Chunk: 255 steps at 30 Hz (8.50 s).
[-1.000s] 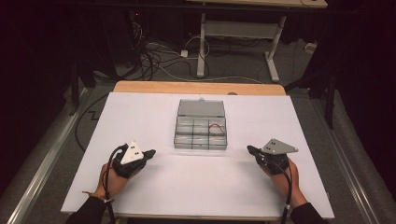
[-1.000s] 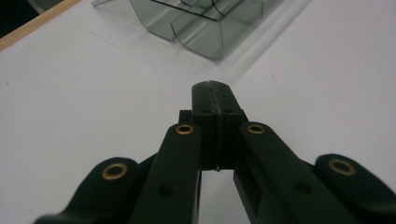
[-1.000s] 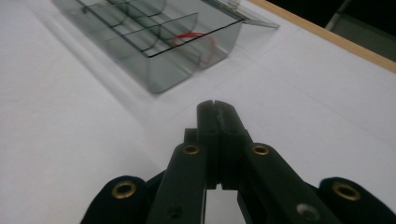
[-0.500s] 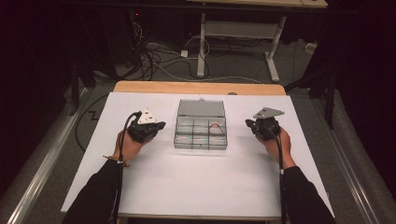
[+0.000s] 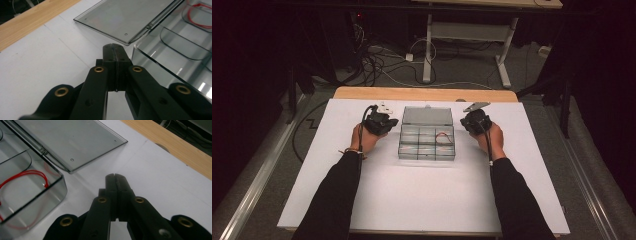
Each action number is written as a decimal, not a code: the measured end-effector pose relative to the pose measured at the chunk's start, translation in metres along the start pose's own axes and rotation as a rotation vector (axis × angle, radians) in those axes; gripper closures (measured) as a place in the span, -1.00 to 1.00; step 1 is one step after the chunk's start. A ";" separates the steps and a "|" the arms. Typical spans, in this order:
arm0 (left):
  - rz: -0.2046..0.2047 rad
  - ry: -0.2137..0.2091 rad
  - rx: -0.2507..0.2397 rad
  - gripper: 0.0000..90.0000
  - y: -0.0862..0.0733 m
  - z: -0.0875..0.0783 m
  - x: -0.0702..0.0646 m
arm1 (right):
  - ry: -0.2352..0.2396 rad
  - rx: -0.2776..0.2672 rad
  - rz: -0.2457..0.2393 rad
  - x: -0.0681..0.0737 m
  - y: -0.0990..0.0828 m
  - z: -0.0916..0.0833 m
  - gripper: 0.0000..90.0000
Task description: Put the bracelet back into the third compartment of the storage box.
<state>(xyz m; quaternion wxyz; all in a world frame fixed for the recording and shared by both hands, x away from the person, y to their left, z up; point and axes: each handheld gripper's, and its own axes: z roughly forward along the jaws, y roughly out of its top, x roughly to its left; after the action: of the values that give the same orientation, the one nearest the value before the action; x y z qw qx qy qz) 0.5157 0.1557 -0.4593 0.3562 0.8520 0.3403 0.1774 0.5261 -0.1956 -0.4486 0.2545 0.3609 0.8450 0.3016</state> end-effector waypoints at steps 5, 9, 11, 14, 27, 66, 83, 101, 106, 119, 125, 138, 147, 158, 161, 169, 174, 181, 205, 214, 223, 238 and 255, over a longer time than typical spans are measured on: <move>-0.013 0.011 0.031 0.95 0.005 0.017 0.000 | 0.001 0.026 -0.010 0.005 0.008 0.018 1.00; -0.019 0.013 0.049 0.95 0.004 0.026 0.001 | 0.000 0.047 -0.020 0.008 0.009 0.028 1.00; -0.015 0.011 0.063 0.95 0.004 0.030 0.001 | 0.003 0.053 -0.024 0.009 0.010 0.032 1.00; -0.017 0.014 0.059 0.95 0.004 0.034 0.000 | 0.010 0.049 -0.022 0.009 0.011 0.036 1.00; -0.004 0.037 0.059 0.95 0.011 0.042 0.000 | 0.051 0.008 0.009 0.001 0.012 0.044 1.00; 0.012 0.156 -0.057 0.95 0.023 0.026 -0.004 | -0.046 -0.137 0.010 0.006 0.024 0.024 1.00; 0.052 0.210 -0.081 0.95 0.039 0.013 -0.008 | -0.069 -0.203 -0.013 0.010 0.034 0.008 1.00; 0.040 0.250 -0.134 0.95 0.052 -0.007 -0.013 | -0.069 -0.255 0.012 0.010 0.041 -0.011 1.00; 0.020 0.247 -0.153 0.95 0.052 -0.008 -0.014 | -0.057 -0.265 0.041 0.010 0.040 -0.013 1.00; 0.010 0.258 -0.192 0.95 0.053 -0.015 -0.016 | -0.075 -0.308 0.060 0.013 0.043 -0.022 1.00; 0.018 0.261 -0.194 0.95 0.054 -0.018 -0.017 | -0.098 -0.326 0.052 0.015 0.045 -0.027 1.00; 0.009 0.280 -0.219 0.95 0.055 -0.028 -0.024 | -0.139 -0.336 0.080 0.023 0.047 -0.037 1.00; 0.007 0.284 -0.235 0.95 0.054 -0.034 -0.027 | -0.175 -0.338 0.087 0.030 0.047 -0.044 1.00; -0.022 0.309 -0.256 0.95 0.047 -0.037 -0.037 | -0.230 -0.343 0.117 0.041 0.043 -0.048 1.00; -0.025 0.321 -0.254 0.95 0.047 -0.037 -0.039 | -0.240 -0.337 0.122 0.044 0.043 -0.049 1.00; -0.010 0.323 -0.264 0.95 0.043 -0.040 -0.042 | -0.280 -0.330 0.119 0.053 0.039 -0.053 1.00; -0.006 0.324 -0.266 0.95 0.040 -0.041 -0.045 | -0.269 -0.320 0.131 0.055 0.038 -0.056 1.00; 0.000 0.319 -0.265 0.95 0.035 -0.044 -0.049 | -0.277 -0.329 0.118 0.059 0.032 -0.059 1.00; 0.036 0.339 -0.232 0.95 0.022 -0.048 -0.066 | -0.268 -0.342 0.119 0.073 0.014 -0.067 1.00; 0.045 0.345 -0.245 0.95 0.016 -0.049 -0.071 | -0.268 -0.346 0.114 0.081 0.006 -0.068 1.00; 0.025 0.342 -0.248 0.95 0.010 -0.048 -0.075 | -0.280 -0.349 0.127 0.087 0.000 -0.068 1.00; 0.056 0.358 -0.240 0.95 0.004 -0.047 -0.080 | -0.286 -0.356 0.121 0.092 -0.008 -0.068 1.00; 0.068 0.354 -0.235 0.95 -0.001 -0.047 -0.082 | -0.279 -0.365 0.128 0.095 -0.015 -0.069 1.00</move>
<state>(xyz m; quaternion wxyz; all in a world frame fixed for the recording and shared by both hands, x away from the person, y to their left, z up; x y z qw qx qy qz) 0.4319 0.1212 -0.4328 0.3813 0.7712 0.3456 0.3748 0.4162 -0.1538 -0.4322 0.4105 0.3998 0.7084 0.4121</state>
